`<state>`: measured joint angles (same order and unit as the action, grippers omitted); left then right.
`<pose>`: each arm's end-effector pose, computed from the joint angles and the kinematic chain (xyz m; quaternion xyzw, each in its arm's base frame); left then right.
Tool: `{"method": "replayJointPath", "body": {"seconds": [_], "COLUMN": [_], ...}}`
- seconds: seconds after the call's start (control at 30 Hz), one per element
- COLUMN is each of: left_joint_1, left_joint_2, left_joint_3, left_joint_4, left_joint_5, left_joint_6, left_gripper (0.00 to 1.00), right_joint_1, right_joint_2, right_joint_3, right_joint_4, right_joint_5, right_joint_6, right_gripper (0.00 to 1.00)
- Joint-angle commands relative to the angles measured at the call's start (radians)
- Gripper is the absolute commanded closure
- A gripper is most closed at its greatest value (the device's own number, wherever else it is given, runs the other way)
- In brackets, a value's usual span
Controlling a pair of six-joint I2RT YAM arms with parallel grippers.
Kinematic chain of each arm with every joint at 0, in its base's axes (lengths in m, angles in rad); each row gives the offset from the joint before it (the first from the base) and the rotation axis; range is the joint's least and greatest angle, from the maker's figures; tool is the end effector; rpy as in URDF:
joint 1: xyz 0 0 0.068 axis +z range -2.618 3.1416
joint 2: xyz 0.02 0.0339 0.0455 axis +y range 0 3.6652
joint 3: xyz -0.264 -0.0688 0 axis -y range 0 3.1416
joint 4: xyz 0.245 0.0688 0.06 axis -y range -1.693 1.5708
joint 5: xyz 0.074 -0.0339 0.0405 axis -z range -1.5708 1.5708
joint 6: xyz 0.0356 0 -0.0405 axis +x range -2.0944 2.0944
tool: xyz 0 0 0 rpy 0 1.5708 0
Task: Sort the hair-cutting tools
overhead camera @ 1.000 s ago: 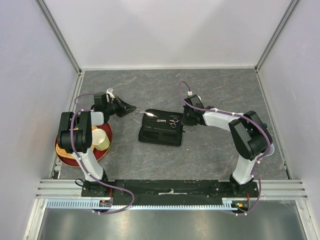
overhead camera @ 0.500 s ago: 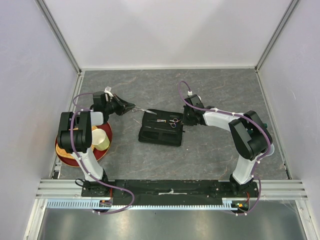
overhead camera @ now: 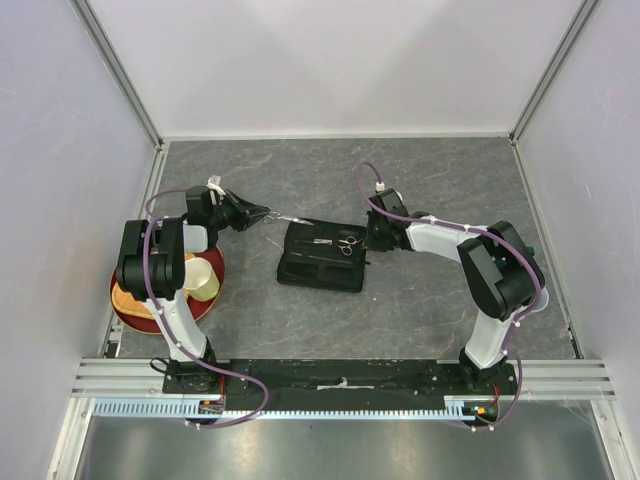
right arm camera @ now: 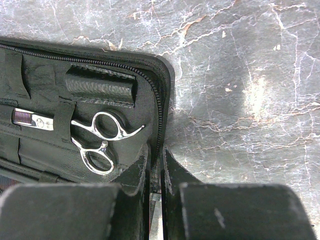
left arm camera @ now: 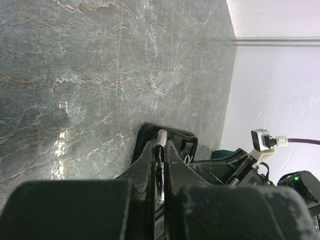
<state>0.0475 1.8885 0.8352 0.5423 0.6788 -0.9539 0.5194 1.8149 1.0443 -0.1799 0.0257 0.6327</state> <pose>0.3652 -0.0050 0.1313 -0.2430 0.7945 -0.4669 0.3027 0.3174 0.1804 0.1529 0.0578 0.9505 0.1560 0.2626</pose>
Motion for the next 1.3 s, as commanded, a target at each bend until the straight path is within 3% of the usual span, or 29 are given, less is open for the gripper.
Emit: {"method": "replayJointPath", "body": {"seconds": [0.0, 0.4, 0.73, 1.27], "left_joint_1": [-0.009, -0.023, -0.032, -0.1], "left_joint_2": [0.015, -0.061, -0.026, 0.138], "left_joint_3": [-0.008, -0.021, -0.022, -0.053], "left_joint_4": [0.044, -0.045, -0.004, 0.38], "left_joint_5": [0.019, 0.044, 0.094, 0.165], "left_joint_6": [-0.005, 0.041, -0.002, -0.232], "left_gripper": [0.98, 0.98, 0.98, 0.98], "right_joint_1": [0.011, 0.011, 0.011, 0.011], "right_joint_2": [0.067, 0.076, 0.078, 0.087], "right_joint_3": [-0.013, -0.012, -0.017, -0.018], "right_joint_4": [0.045, 0.051, 0.057, 0.068], "right_joint_5": [-0.023, -0.023, -0.023, -0.024], "right_joint_6": [0.002, 0.01, 0.015, 0.019], "right_gripper": [0.94, 0.95, 0.95, 0.96]}}
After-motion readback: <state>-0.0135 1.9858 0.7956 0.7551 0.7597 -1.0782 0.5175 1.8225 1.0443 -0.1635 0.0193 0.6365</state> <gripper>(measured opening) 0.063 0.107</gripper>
